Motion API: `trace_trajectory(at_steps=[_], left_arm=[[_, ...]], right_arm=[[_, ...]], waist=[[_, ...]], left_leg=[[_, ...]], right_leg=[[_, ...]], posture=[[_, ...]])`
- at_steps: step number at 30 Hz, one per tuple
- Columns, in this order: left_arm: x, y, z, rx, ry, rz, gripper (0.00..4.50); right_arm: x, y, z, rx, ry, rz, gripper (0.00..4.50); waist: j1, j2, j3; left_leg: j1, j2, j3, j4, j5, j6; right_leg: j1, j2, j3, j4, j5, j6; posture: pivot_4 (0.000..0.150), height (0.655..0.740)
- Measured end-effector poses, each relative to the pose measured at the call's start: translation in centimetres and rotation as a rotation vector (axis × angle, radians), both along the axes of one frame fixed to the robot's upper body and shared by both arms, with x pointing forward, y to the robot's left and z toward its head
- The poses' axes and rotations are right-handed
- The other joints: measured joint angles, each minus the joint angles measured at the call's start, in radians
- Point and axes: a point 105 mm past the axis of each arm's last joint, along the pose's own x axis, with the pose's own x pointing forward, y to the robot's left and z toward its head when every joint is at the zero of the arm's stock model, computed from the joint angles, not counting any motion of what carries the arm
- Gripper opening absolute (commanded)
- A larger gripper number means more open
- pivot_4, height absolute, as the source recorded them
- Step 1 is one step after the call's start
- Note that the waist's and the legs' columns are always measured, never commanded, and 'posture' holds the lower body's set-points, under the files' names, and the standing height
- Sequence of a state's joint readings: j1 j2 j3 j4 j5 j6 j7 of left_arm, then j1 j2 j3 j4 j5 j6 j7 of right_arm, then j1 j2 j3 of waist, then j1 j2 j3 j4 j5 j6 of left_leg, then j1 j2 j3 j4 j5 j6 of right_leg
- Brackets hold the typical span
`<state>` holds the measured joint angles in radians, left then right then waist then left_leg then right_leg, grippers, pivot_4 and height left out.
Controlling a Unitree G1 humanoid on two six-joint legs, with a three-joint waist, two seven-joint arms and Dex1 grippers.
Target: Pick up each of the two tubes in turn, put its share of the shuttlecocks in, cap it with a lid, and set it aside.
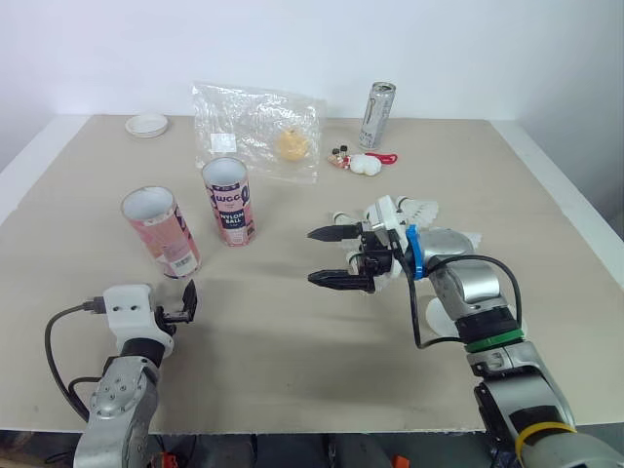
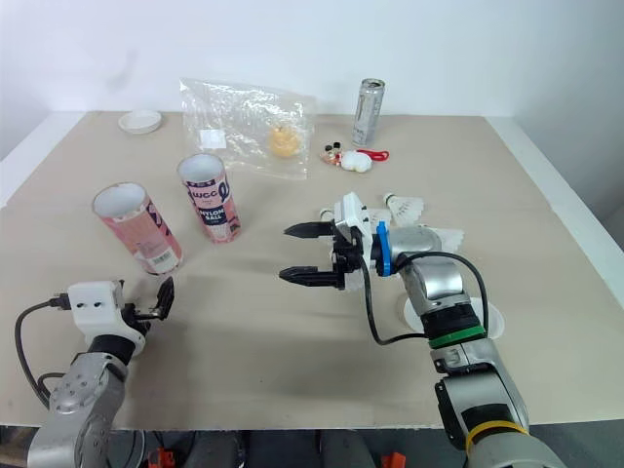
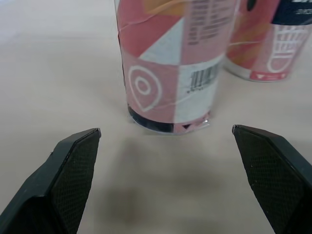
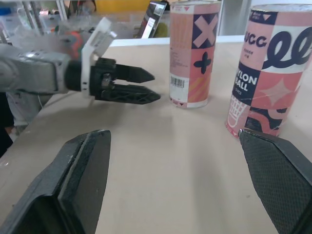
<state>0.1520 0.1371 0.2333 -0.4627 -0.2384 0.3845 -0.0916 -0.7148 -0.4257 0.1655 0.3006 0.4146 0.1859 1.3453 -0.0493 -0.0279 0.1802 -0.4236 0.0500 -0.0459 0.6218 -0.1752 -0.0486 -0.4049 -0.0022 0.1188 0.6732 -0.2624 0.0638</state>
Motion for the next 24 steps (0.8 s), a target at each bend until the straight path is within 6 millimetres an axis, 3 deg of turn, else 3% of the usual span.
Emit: trace_trajectory(at_steps=[11, 24], left_arm=[[3.1, -0.6, -0.4, 0.015, 0.025, -0.081, 4.5], [5.5, 0.3, 0.0, 0.108, -0.002, -0.131, 4.5]], right_arm=[[0.2, 0.8, 0.4, 0.028, 0.024, -0.024, 4.47], [0.0, 0.6, 0.7, 0.021, 0.013, -0.031, 4.47]], waist=[[0.0, 0.0, 0.0], [0.001, 0.0, 0.0]], left_leg=[[0.0, 0.0, -0.001, 0.0, 0.0, 0.0], [0.0, 0.0, -0.001, -0.001, 0.001, 0.0]], right_leg=[[0.0, 0.0, 0.0, 0.0, 0.0, 0.0], [0.0, 0.0, -0.001, 0.0, 0.0, 0.0]], posture=[[0.15, 0.74], [0.15, 0.74]])
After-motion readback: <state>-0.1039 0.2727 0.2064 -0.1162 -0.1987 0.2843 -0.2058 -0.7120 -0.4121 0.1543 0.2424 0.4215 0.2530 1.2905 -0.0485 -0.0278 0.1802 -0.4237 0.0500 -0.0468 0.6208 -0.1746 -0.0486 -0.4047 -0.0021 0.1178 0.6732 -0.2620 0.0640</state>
